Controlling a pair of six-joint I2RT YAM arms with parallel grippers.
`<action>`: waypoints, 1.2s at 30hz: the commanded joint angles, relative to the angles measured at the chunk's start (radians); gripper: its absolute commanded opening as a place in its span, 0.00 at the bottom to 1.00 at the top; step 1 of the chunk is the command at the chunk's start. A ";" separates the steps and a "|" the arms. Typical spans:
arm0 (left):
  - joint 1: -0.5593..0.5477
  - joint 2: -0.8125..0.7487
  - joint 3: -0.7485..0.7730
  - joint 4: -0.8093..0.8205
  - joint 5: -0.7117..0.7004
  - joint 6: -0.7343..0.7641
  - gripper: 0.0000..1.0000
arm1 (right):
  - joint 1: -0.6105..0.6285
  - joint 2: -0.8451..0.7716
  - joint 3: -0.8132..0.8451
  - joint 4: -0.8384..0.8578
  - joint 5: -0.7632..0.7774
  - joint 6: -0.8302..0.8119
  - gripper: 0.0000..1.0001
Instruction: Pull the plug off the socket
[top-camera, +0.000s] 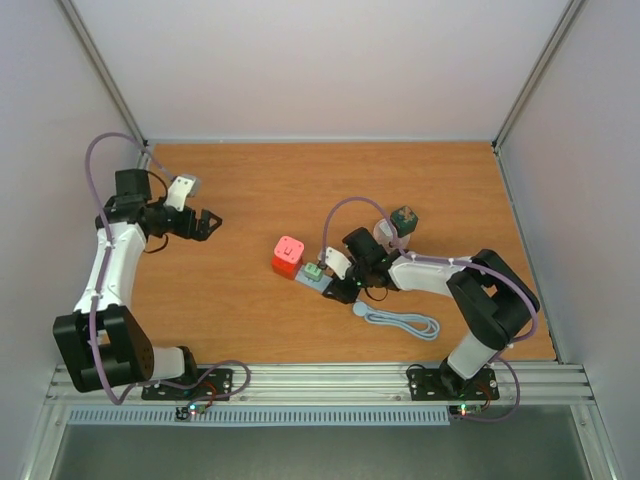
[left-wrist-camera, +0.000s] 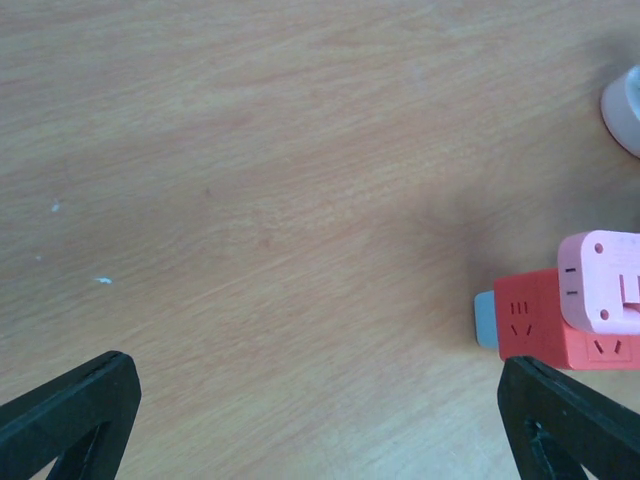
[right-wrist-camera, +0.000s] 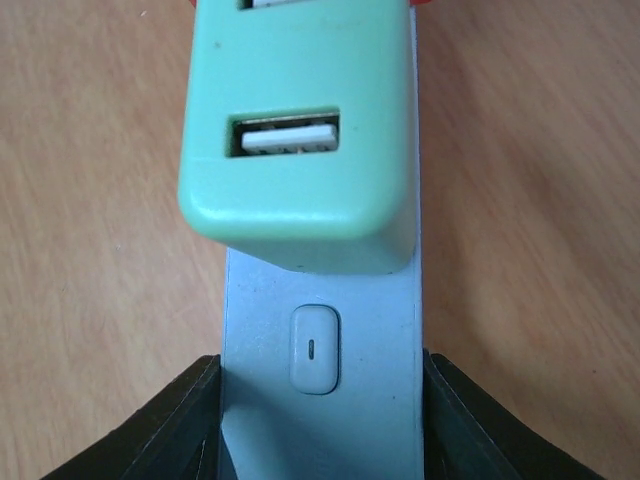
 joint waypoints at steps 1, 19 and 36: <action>-0.018 -0.027 -0.009 -0.079 0.080 0.157 1.00 | -0.037 -0.009 -0.047 -0.191 -0.071 -0.183 0.37; -0.247 0.031 -0.019 -0.286 0.212 0.520 0.98 | -0.207 -0.001 -0.035 -0.363 -0.218 -0.621 0.43; -0.390 0.334 0.160 -0.353 0.285 0.534 1.00 | -0.242 -0.128 0.072 -0.333 -0.381 -0.381 0.99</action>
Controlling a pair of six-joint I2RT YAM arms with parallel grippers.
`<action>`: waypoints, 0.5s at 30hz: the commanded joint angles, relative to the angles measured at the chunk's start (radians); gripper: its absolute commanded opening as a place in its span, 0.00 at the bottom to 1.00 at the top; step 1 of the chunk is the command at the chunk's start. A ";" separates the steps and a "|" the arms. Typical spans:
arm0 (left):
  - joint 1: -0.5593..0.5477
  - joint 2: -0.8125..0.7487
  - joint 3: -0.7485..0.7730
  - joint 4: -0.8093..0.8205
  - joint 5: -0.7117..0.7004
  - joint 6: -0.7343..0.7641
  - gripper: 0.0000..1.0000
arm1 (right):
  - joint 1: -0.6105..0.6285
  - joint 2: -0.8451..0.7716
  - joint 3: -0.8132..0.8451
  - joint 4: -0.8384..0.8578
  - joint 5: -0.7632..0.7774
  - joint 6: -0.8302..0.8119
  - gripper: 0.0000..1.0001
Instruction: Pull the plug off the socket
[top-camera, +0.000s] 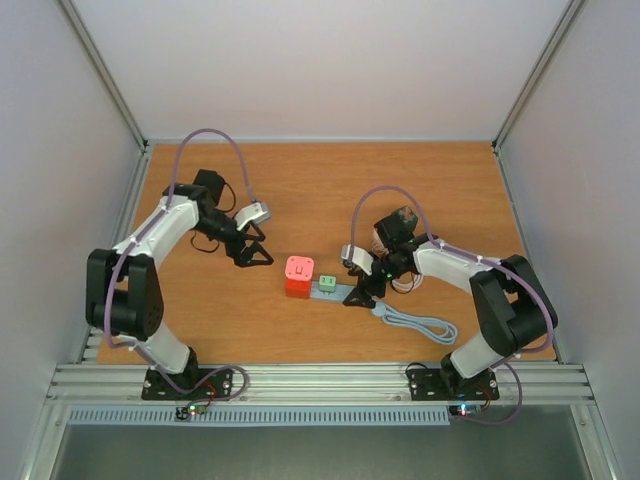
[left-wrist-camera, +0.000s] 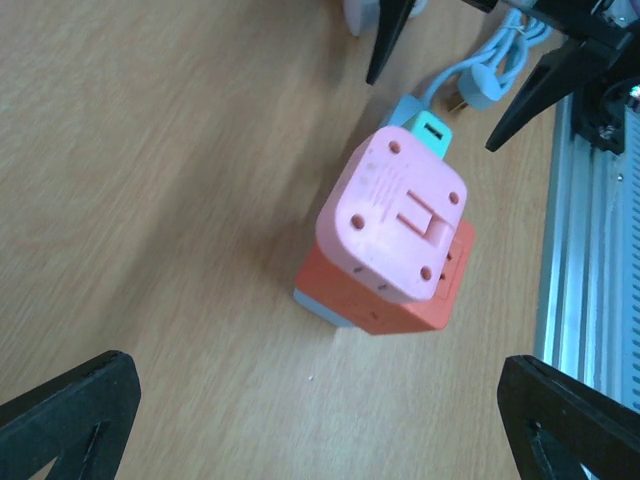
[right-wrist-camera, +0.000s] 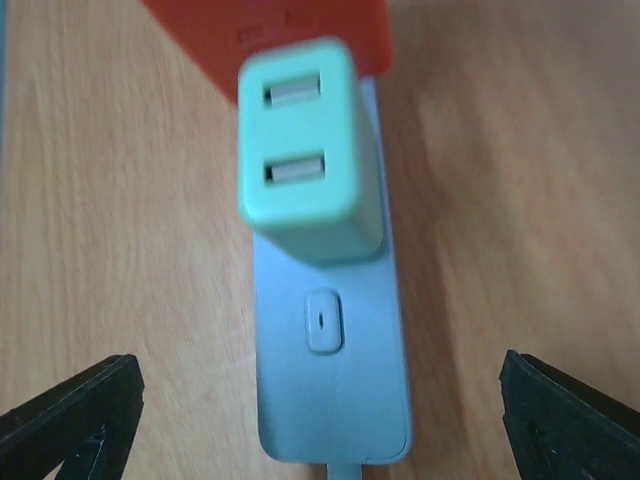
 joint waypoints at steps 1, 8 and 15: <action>-0.057 0.089 0.072 -0.053 0.065 0.044 0.99 | -0.006 -0.068 0.059 0.005 -0.087 0.102 0.99; -0.098 0.247 0.206 -0.102 0.187 -0.030 0.92 | -0.004 -0.098 0.085 0.033 -0.134 0.208 0.98; -0.141 0.335 0.216 -0.163 0.179 0.008 0.88 | -0.003 -0.107 0.084 0.023 -0.126 0.240 0.98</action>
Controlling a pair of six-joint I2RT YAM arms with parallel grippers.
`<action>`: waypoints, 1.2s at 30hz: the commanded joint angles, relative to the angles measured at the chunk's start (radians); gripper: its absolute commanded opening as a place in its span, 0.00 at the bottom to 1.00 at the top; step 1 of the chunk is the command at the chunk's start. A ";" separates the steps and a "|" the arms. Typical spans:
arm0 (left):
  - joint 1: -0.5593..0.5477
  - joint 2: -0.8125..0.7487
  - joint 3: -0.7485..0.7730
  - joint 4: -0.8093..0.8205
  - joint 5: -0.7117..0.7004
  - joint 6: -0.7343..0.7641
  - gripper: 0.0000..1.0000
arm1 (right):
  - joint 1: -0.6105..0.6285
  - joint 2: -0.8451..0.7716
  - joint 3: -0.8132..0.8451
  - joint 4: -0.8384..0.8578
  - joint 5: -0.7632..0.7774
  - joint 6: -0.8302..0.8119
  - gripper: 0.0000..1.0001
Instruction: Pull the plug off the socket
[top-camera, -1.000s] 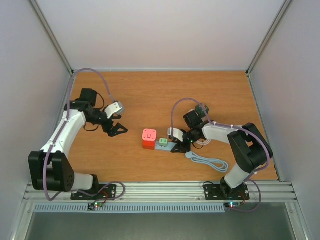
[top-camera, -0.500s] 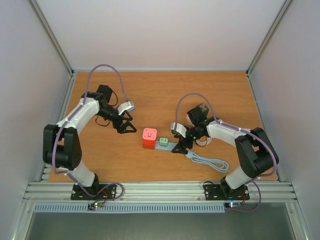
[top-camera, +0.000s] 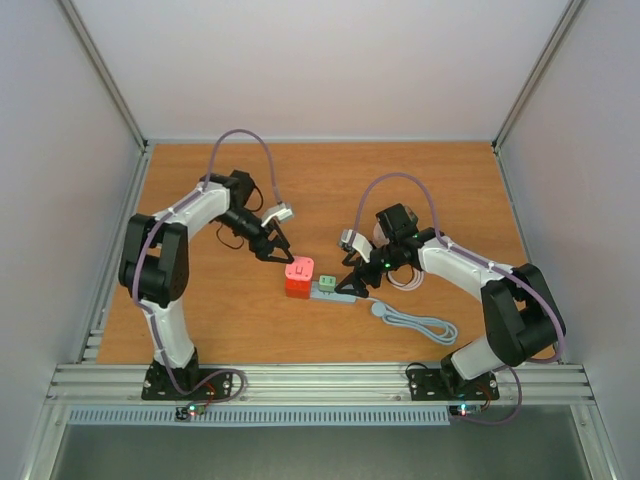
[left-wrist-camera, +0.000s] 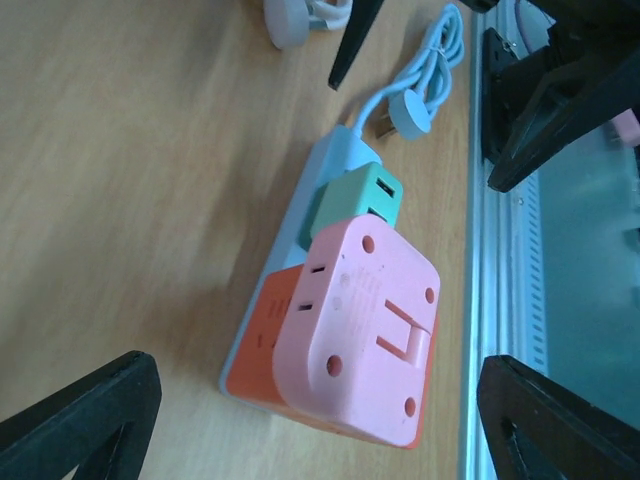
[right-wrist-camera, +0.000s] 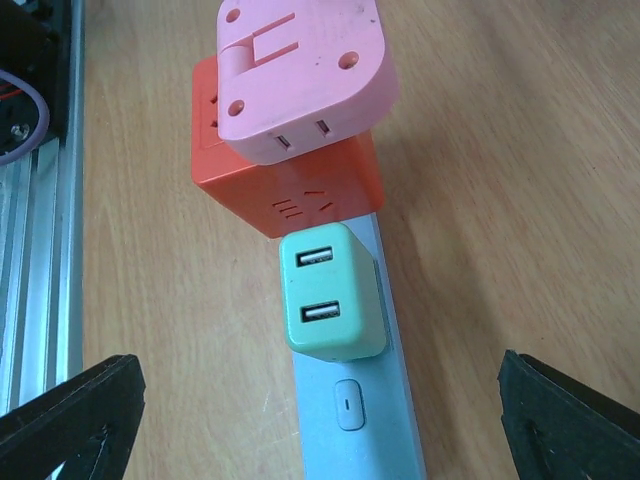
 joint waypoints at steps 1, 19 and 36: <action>-0.023 0.066 0.031 -0.085 0.058 0.030 0.88 | -0.003 -0.029 0.013 0.009 -0.020 0.049 0.98; -0.045 0.045 0.069 -0.313 0.114 0.254 0.65 | -0.001 -0.031 -0.004 0.056 0.006 0.121 0.97; -0.056 -0.119 -0.042 -0.138 0.048 0.198 0.43 | 0.045 -0.013 -0.043 0.218 -0.049 0.176 0.98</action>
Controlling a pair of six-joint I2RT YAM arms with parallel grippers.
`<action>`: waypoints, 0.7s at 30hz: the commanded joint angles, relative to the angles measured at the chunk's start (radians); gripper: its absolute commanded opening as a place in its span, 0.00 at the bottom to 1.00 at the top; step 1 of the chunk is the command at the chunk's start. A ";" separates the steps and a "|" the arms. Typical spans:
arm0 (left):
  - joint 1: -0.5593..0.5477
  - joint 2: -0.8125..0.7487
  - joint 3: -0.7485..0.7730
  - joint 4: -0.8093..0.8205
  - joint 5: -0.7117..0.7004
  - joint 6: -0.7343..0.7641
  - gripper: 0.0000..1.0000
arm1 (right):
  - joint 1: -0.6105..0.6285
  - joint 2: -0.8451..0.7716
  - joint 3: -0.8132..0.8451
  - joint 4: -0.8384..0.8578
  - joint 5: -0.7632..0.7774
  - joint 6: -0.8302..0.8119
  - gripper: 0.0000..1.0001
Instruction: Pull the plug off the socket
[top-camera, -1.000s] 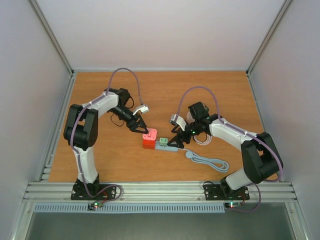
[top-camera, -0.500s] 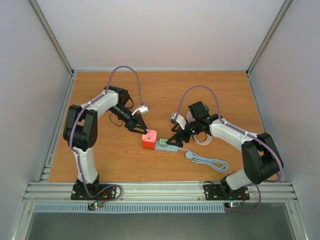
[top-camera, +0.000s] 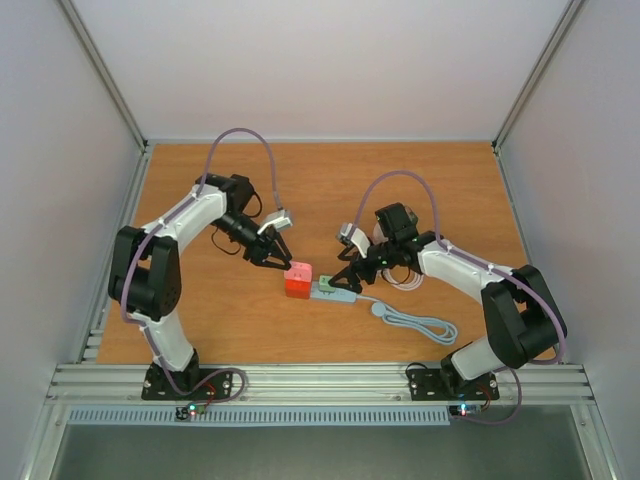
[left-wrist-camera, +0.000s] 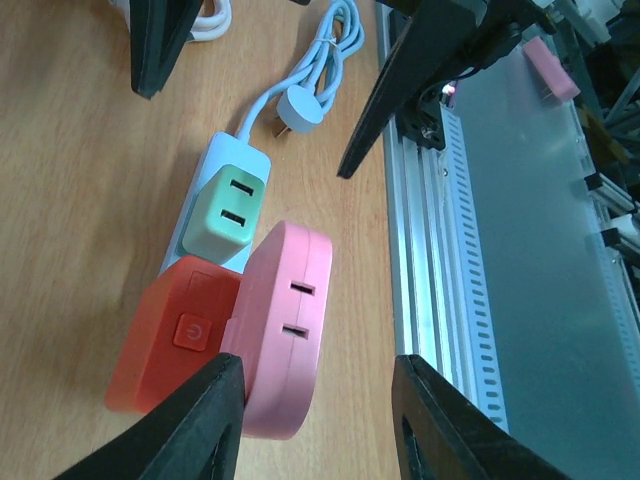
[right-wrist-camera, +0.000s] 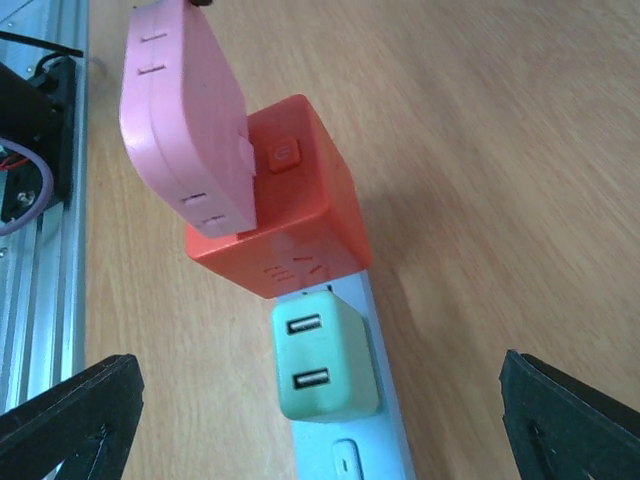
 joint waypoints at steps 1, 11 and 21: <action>-0.017 -0.040 -0.020 0.062 -0.021 -0.001 0.42 | 0.043 -0.004 -0.023 0.102 -0.034 0.025 0.99; -0.018 -0.170 -0.111 0.265 -0.076 -0.073 0.41 | 0.153 -0.008 -0.112 0.367 0.012 0.061 0.98; -0.021 -0.220 -0.173 0.370 -0.114 -0.092 0.46 | 0.214 0.078 -0.113 0.499 0.038 0.062 0.99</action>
